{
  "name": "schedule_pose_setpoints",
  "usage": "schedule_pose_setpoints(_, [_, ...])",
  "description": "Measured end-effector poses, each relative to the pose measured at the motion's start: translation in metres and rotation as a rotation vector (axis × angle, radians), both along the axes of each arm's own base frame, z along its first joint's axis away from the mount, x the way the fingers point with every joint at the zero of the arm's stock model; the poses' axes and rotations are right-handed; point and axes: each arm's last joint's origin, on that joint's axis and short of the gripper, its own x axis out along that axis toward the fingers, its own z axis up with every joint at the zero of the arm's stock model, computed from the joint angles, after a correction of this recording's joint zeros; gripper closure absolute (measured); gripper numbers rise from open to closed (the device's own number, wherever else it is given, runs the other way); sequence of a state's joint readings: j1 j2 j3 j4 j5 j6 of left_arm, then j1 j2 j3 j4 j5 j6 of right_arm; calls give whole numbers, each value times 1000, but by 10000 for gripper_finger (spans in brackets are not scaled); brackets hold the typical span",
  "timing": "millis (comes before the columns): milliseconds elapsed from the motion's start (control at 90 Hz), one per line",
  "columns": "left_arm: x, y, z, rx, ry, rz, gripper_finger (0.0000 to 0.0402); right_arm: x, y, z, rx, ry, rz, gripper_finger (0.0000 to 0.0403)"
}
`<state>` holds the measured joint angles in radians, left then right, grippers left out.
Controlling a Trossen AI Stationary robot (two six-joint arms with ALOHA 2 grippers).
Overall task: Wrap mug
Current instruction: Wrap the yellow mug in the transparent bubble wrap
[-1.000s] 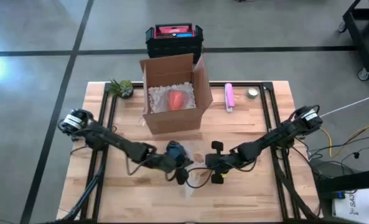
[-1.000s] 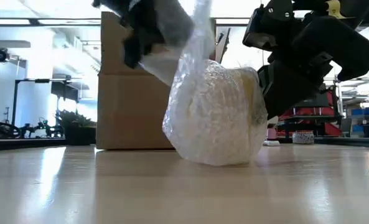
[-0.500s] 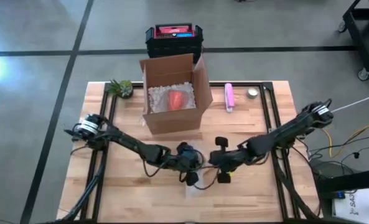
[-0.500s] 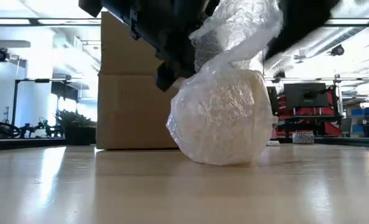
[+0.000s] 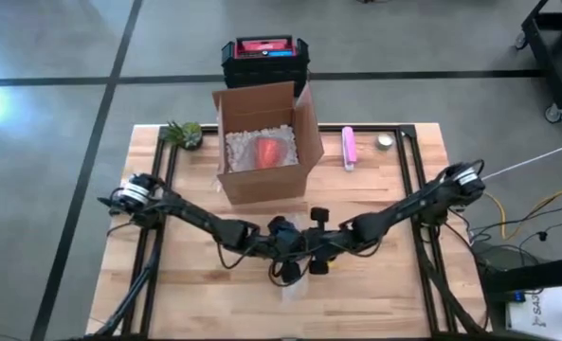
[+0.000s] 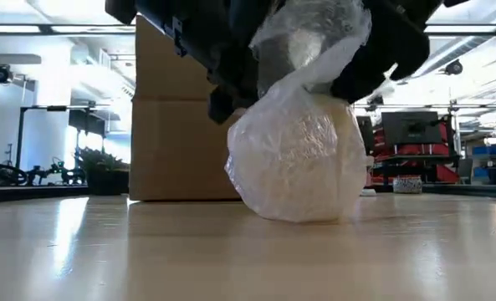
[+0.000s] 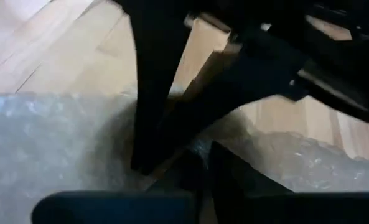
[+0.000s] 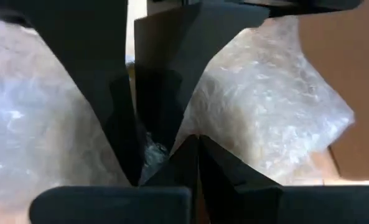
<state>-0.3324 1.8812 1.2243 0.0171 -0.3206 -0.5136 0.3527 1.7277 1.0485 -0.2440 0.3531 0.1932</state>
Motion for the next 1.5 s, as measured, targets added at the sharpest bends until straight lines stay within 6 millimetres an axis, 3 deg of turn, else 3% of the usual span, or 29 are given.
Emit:
schedule_pose_setpoints(156, [-1, 0, 3, -16, 12, -36, 388, 2, 2, 5, 29, -2, 27, 403])
schedule_pose_setpoints(267, [-6, 2, 9, -19, 36, -42, 363, 2, 1, 6, 34, -9, 26, 403])
schedule_pose_setpoints(556, [-32, 8, 55, 4, 14, -40, 248, 2, 1, 7, 33, -9, 28, 403])
schedule_pose_setpoints(756, [-53, 4, 78, 56, 3, -36, 215, 2, 1, 7, 32, -8, 28, 403])
schedule_pose_setpoints(933, [-65, -9, 63, -4, 88, -17, 236, 2, 1, 6, 31, -8, 30, 403])
schedule_pose_setpoints(1056, [-58, -24, 38, -72, 74, -87, 265, 2, 1, 6, 32, -11, 30, 403])
schedule_pose_setpoints(1178, [-42, -30, 30, -59, -60, -111, 296, 2, 1, 7, 32, -16, 32, 403])
schedule_pose_setpoints(1300, [-28, -24, 25, -15, -128, -119, 326, 2, 1, 7, 32, -16, 34, 403])
schedule_pose_setpoints(1500, [-17, -5, -5, 30, -14, -66, 365, 3, 4, 11, 22, -10, 55, 403])
